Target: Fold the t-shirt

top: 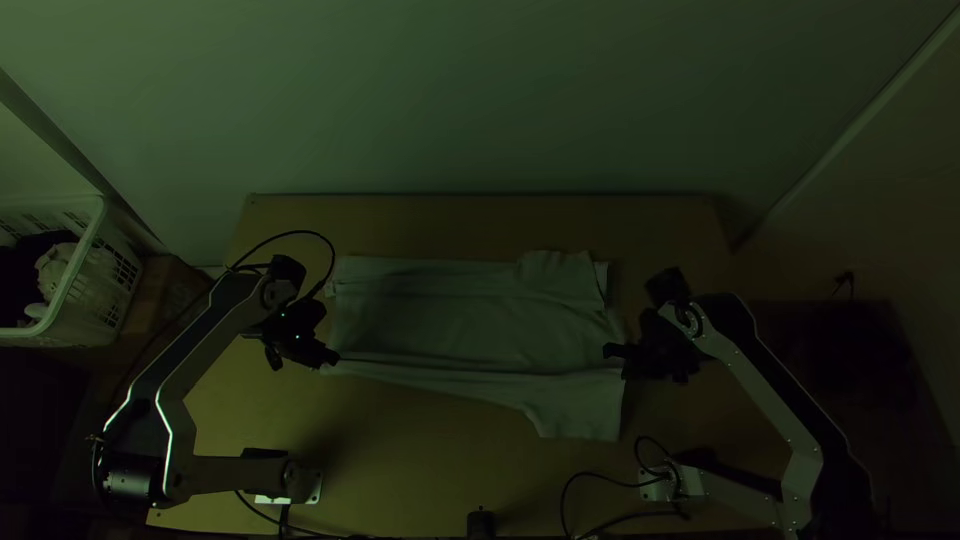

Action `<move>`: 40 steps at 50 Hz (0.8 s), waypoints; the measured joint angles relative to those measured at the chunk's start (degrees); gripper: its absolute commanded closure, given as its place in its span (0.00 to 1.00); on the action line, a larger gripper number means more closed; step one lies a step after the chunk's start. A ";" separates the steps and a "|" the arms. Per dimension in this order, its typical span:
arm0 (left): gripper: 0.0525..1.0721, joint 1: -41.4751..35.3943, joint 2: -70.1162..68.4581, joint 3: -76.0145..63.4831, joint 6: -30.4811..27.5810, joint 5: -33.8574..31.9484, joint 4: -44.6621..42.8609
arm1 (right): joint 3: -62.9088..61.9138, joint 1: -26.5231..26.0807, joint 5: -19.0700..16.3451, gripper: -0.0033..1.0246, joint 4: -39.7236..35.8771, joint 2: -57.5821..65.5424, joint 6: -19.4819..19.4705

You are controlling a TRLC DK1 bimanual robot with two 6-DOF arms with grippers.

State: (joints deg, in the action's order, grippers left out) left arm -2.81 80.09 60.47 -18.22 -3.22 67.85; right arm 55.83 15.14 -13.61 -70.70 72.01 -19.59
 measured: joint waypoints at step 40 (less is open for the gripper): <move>0.97 1.46 12.11 19.65 1.92 -1.75 -0.24 | 20.46 -8.24 1.22 0.97 5.16 18.80 3.80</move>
State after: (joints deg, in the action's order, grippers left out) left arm -1.34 92.20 80.12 -16.29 -4.97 67.61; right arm 76.29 6.90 -12.38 -65.54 90.80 -15.79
